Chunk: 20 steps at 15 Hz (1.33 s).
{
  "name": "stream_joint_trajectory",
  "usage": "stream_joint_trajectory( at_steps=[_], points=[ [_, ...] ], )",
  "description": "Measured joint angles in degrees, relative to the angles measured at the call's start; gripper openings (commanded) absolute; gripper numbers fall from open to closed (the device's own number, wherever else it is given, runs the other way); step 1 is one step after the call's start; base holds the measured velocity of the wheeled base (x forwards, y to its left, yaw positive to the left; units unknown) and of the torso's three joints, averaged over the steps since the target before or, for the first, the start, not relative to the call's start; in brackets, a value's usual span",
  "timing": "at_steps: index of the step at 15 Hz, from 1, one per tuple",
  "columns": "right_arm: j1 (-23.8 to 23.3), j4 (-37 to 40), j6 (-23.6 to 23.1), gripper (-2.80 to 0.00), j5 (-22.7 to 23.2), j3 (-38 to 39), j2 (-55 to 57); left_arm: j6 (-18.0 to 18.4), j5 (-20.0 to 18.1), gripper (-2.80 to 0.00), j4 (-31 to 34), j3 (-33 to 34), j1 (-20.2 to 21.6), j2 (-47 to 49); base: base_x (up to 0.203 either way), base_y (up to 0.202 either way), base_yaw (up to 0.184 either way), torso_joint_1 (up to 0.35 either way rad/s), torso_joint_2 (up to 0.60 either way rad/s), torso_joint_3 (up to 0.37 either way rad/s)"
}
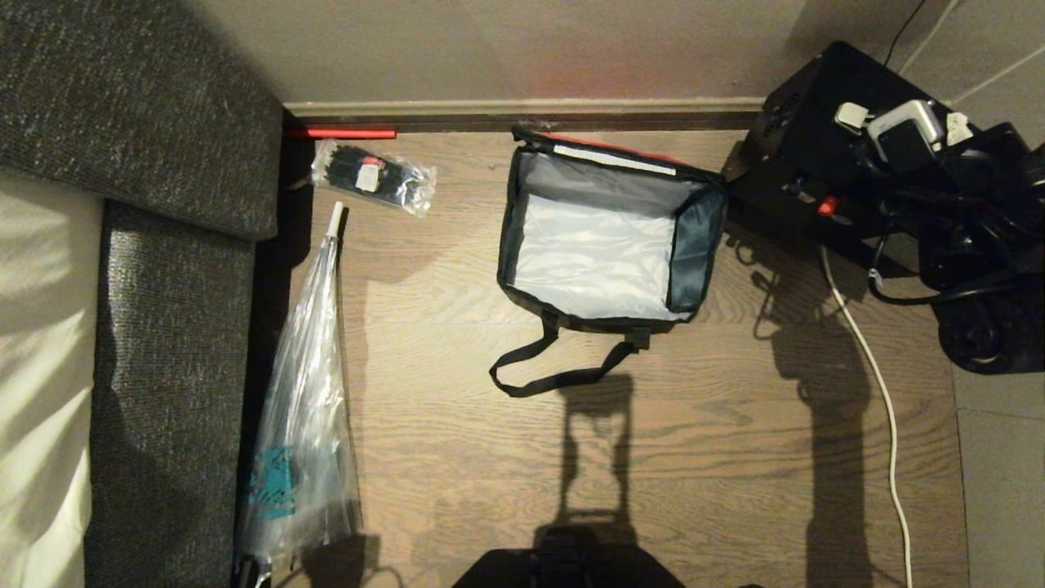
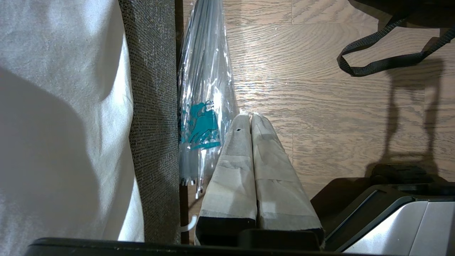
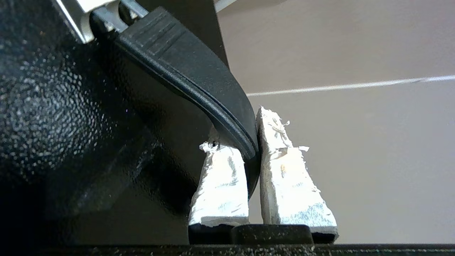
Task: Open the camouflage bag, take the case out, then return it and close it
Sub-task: Place the black box back
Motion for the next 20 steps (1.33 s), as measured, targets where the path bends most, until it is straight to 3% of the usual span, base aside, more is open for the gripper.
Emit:
stream_joint_trajectory(
  at_steps=[3,9,16,20],
  points=[
    [1.0,0.0,-0.5,-2.8,0.0,-0.3,-2.7,0.0,0.0,-2.8,0.0,0.0,0.0,0.0,0.0,0.0,0.0,0.0,0.0,0.0],
    [7.8,0.1,-1.1,-2.8,0.4,0.4,-7.0,0.0,0.0,-2.8,0.0,0.0,0.0,0.0,0.0,0.0,0.0,0.0,0.0,0.0],
    [19.5,0.0,-7.6,-2.8,-0.6,3.2,-12.7,0.0,0.0,-2.8,0.0,0.0,0.0,0.0,0.0,0.0,0.0,0.0,0.0,0.0],
    [24.8,0.0,-9.1,-2.8,-0.5,3.9,-14.3,0.0,0.0,-2.8,0.0,0.0,0.0,0.0,0.0,0.0,0.0,0.0,0.0,0.0]
  ],
)
